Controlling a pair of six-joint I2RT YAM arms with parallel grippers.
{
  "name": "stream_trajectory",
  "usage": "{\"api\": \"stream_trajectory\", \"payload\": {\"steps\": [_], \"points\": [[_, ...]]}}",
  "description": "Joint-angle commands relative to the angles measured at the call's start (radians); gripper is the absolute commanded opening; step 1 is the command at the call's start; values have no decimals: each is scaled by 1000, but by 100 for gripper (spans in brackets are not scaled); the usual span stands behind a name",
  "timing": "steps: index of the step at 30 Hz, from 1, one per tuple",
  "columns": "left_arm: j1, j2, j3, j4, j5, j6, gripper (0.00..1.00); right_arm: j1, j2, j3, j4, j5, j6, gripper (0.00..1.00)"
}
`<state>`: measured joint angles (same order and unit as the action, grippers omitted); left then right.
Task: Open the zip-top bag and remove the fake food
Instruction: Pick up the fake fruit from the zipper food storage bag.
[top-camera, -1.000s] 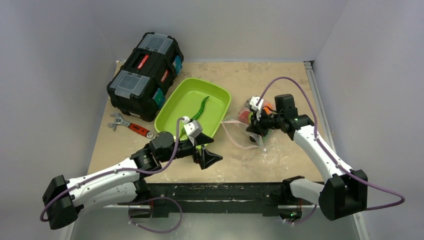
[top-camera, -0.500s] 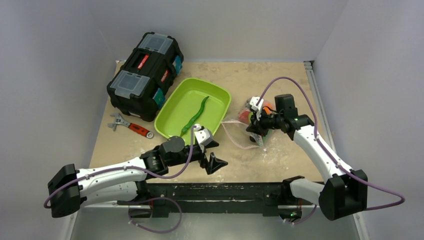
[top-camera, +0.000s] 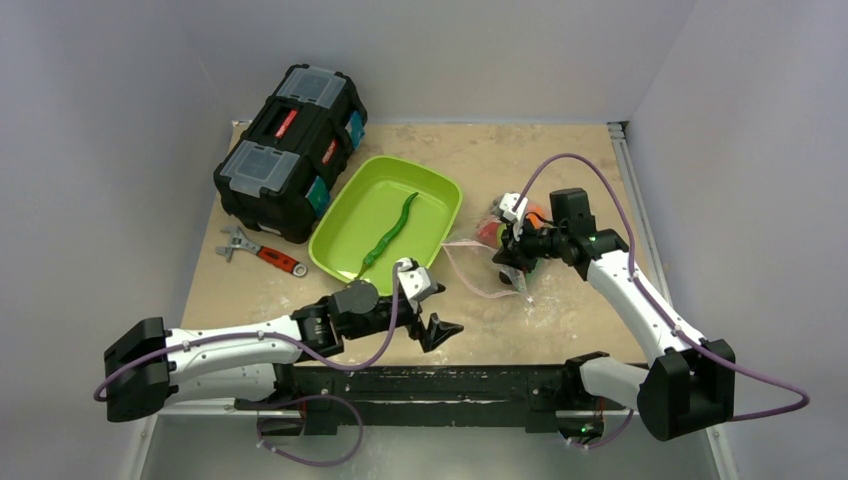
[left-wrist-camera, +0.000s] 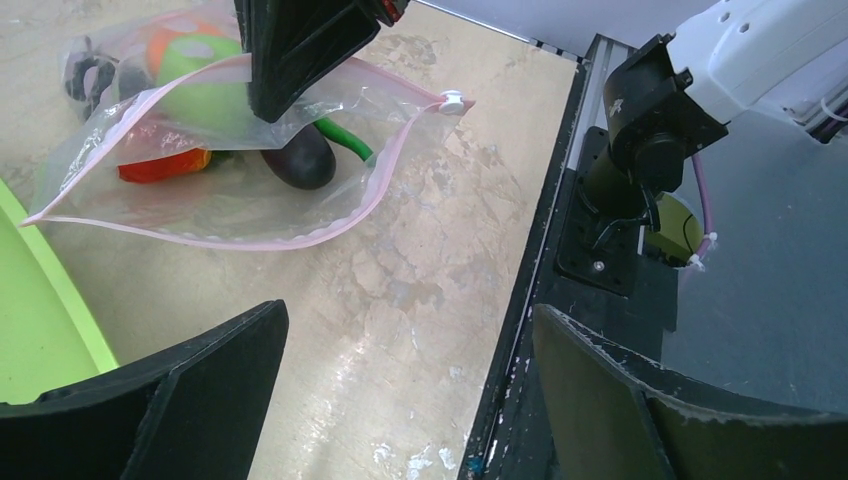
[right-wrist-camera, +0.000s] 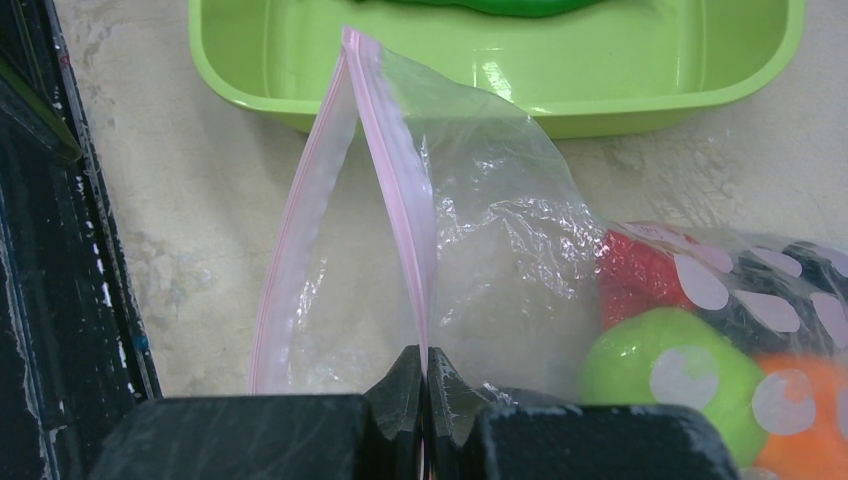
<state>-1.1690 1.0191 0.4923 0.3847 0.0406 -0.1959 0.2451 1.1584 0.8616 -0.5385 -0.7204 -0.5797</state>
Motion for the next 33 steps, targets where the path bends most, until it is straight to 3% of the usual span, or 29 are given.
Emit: {"api": "stream_trajectory", "payload": {"steps": [1,33], "points": [[-18,21,-8,80,-35,41,92,-6,1,25,2,1,-10,0],[-103,132,56,83,-139,139,91,-6,4,27,-1,-4,-11,0]]}}
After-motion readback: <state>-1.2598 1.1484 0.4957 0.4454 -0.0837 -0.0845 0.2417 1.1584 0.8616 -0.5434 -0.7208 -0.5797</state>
